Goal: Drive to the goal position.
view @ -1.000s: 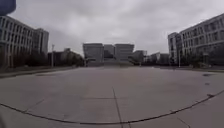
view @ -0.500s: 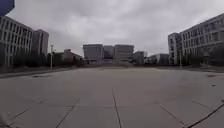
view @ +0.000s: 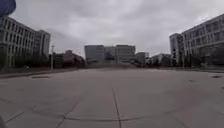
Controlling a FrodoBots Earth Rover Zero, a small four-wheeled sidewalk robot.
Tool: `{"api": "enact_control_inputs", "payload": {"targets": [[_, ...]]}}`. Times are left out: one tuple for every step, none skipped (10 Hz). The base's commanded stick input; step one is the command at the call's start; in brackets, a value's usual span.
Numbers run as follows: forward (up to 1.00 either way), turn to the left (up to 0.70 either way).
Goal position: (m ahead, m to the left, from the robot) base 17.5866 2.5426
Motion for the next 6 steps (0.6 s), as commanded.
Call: {"api": "enact_control_inputs", "payload": {"targets": [[0.70,0.02],[0.70,0.03],[0.70,0.06],[0.70,0.10],[0.70,0.13],[0.70,0.01]]}}
